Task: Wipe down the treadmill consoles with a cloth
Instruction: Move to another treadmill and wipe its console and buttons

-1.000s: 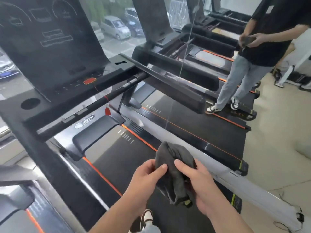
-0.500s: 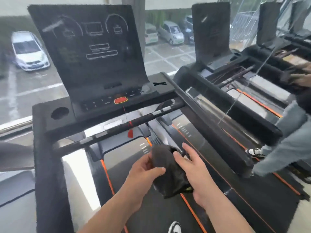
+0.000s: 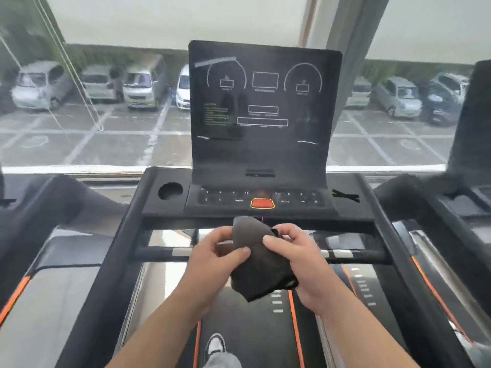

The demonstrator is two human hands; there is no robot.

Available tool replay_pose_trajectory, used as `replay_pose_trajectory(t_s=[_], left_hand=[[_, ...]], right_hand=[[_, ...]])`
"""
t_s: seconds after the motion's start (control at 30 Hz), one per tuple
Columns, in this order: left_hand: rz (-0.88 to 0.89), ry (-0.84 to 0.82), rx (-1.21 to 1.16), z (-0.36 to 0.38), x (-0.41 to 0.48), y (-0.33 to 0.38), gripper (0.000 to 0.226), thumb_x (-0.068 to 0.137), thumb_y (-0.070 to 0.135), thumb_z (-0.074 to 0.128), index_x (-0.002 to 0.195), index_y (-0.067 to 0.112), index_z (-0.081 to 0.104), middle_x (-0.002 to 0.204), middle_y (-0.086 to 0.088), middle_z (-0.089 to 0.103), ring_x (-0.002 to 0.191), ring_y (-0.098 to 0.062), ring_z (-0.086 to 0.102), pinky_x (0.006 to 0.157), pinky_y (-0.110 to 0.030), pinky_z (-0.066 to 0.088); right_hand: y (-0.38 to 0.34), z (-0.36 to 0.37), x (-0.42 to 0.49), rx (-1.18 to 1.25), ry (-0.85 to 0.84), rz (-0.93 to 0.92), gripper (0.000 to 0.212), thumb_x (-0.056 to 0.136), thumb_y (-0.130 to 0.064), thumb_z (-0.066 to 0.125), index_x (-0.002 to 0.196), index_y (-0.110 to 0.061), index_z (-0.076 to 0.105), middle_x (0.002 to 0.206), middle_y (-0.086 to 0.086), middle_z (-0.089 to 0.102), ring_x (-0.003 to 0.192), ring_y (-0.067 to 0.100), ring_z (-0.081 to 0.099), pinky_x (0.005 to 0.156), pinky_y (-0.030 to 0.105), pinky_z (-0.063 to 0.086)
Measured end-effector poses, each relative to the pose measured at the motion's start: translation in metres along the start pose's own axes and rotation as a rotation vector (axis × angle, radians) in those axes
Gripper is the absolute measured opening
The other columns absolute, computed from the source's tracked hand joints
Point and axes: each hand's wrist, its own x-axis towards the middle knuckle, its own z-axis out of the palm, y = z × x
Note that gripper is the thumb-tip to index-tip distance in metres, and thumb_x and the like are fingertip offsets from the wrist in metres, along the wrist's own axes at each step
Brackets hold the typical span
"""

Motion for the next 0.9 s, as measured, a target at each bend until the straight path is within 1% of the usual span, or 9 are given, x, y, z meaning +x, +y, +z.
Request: replay_pose_trajectory(t_s=[0.1,0.23,0.37,0.4,0.5,0.6,0.67,0.77,0.9], left_hand=[[0.007,-0.013,-0.101,-0.016,0.056,0.012,0.038,0.076,0.026,0.084,0.112,0.031,0.072,0.117,-0.006,0.076,0.106,-0.030,0.073,0.087,-0.049,0.057],[0.036,-0.145,-0.178,-0.035,0.131,0.047,0.076,0.075,0.030,0.090,0.142,0.043,0.055,0.142,0.013,0.064,0.135,-0.012,0.058,0.109,-0.050,0.051],[0.069,-0.157,-0.091,-0.054,0.186,0.088,0.057,0.080,0.031,0.083,0.133,0.040,0.063,0.127,0.006,0.074,0.119,-0.017,0.070,0.104,-0.048,0.055],[0.087,-0.084,-0.060,-0.057,0.199,0.095,0.049,0.082,0.032,0.084,0.127,0.041,0.066,0.122,0.008,0.075,0.114,-0.015,0.072,0.102,-0.048,0.057],[0.132,0.088,-0.041,-0.060,0.232,0.112,0.023,0.094,0.020,0.078,0.111,0.036,0.074,0.107,0.006,0.079,0.103,-0.015,0.075,0.098,-0.048,0.059],[0.156,0.218,-0.072,-0.064,0.263,0.132,0.020,0.095,0.023,0.075,0.114,0.029,0.072,0.102,0.005,0.080,0.099,-0.015,0.076,0.091,-0.041,0.062],[0.201,0.347,-0.061,-0.072,0.284,0.150,0.027,0.092,0.028,0.078,0.116,0.034,0.068,0.101,0.006,0.080,0.093,-0.012,0.076,0.083,-0.034,0.061],[0.295,0.461,0.076,-0.079,0.311,0.186,0.044,0.092,0.033,0.077,0.129,0.047,0.056,0.099,0.007,0.074,0.089,-0.008,0.073,0.078,-0.027,0.056],[0.479,0.550,0.290,-0.080,0.347,0.239,0.050,0.099,0.032,0.067,0.142,0.048,0.047,0.111,0.009,0.066,0.090,0.003,0.064,0.069,-0.008,0.046]], right_hand=[[-0.033,0.013,0.047,0.083,-0.075,0.001,0.019,0.073,-0.018,0.075,0.087,-0.019,0.063,0.090,0.015,0.065,0.085,0.034,0.061,0.069,0.042,0.046],[-0.085,0.030,0.112,0.156,-0.141,0.047,0.026,0.073,-0.019,0.072,0.097,-0.016,0.065,0.099,0.019,0.067,0.091,0.035,0.064,0.078,0.045,0.053],[-0.130,0.061,0.178,0.116,-0.133,0.022,0.012,0.086,-0.022,0.073,0.096,-0.018,0.068,0.099,0.018,0.070,0.089,0.034,0.067,0.080,0.046,0.054],[-0.140,0.068,0.193,0.060,-0.107,-0.018,0.003,0.091,-0.021,0.072,0.092,-0.020,0.070,0.096,0.015,0.073,0.085,0.031,0.070,0.075,0.042,0.057],[-0.162,0.082,0.237,-0.283,0.012,-0.171,0.009,0.091,-0.034,0.077,0.091,-0.028,0.071,0.095,0.007,0.078,0.084,0.019,0.075,0.074,0.032,0.060],[-0.192,0.078,0.275,-0.655,0.138,-0.372,0.018,0.091,-0.045,0.074,0.100,-0.031,0.067,0.090,-0.003,0.074,0.071,-0.002,0.065,0.066,0.009,0.048],[-0.222,0.067,0.301,-0.772,0.168,-0.498,0.017,0.094,-0.044,0.069,0.105,-0.032,0.065,0.094,-0.008,0.069,0.075,-0.001,0.063,0.069,0.011,0.048],[-0.270,0.050,0.343,-0.947,0.222,-0.744,0.020,0.098,-0.040,0.064,0.116,-0.031,0.064,0.111,-0.013,0.063,0.100,0.006,0.062,0.091,0.026,0.052],[-0.318,0.032,0.395,-1.203,0.298,-0.999,0.029,0.102,-0.028,0.055,0.130,-0.019,0.061,0.131,-0.003,0.061,0.128,0.018,0.052,0.108,0.031,0.040]])
